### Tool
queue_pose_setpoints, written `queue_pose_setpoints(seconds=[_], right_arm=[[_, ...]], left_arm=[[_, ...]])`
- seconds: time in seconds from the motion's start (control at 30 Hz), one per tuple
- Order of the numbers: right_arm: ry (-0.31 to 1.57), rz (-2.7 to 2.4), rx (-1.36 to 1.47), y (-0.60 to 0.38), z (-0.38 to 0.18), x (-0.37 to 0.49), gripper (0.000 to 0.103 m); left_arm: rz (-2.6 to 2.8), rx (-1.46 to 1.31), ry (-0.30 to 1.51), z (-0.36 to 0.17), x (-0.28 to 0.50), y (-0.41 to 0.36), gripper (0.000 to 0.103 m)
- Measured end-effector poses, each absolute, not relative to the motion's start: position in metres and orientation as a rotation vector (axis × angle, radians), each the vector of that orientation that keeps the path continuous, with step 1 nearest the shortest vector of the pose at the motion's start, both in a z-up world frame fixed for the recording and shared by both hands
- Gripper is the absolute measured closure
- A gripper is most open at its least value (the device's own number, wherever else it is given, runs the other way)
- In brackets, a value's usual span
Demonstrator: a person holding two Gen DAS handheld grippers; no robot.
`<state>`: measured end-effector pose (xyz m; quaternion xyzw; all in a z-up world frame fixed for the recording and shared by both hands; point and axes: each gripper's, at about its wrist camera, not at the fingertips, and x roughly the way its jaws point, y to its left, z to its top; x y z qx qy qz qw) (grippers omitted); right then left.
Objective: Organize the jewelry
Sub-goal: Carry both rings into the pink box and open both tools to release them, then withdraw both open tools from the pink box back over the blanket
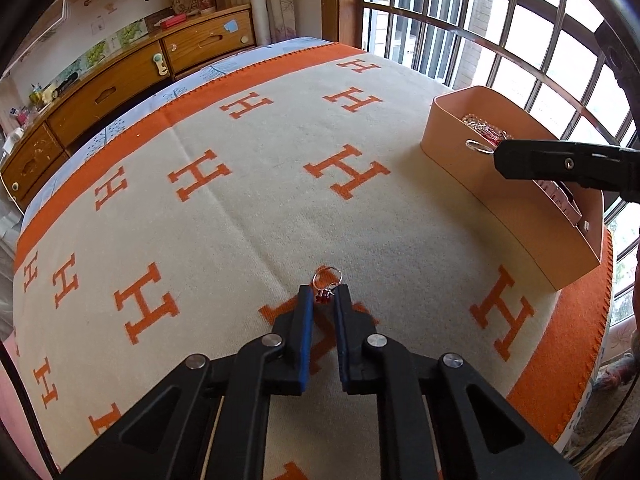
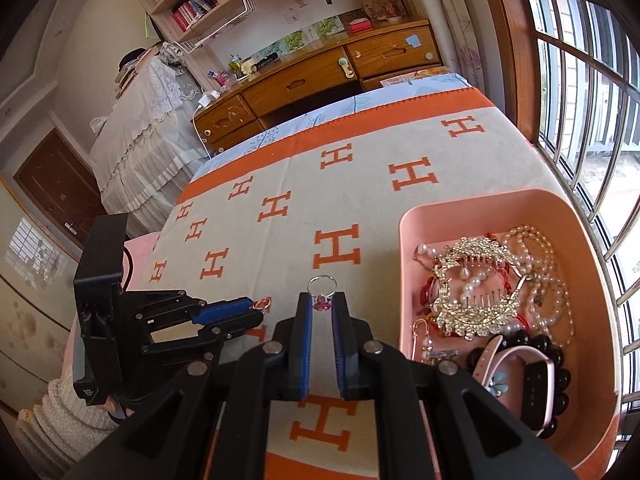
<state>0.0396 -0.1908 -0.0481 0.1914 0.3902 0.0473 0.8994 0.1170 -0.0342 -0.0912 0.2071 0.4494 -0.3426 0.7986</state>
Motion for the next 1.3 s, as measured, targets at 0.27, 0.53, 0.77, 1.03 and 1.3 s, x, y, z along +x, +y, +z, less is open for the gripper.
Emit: queue_pose_setpoints(seconds=[0.27, 0.53, 0.77, 1.03, 1.3], right_arm=[[0.700, 0.058, 0.425, -0.222, -0.019, 0.009, 0.094], [0.668, -0.059, 0.442, -0.265, -0.011, -0.027, 0.093], [0.721, -0.105, 0.467, -0.283, -0.033, -0.039, 0.093], [0.761, -0.104, 0.469, -0.288, -0.042, -0.034, 0.089], [0.762, -0.092, 0.430, -0.280, -0.038, -0.031, 0.077]], left_arm=[[-0.737, 0.364, 0.929, -0.062, 0.108, -0.040, 0.097], [-0.819, 0.205, 0.873, -0.010, 0.086, -0.087, 0.097], [-0.848, 0.196, 0.926, -0.020, 0.070, -0.144, 0.097], [-0.807, 0.206, 0.987, -0.039, 0.060, -0.167, 0.067], [-0.700, 0.202, 0.840, -0.007, 0.034, -0.137, 0.017]])
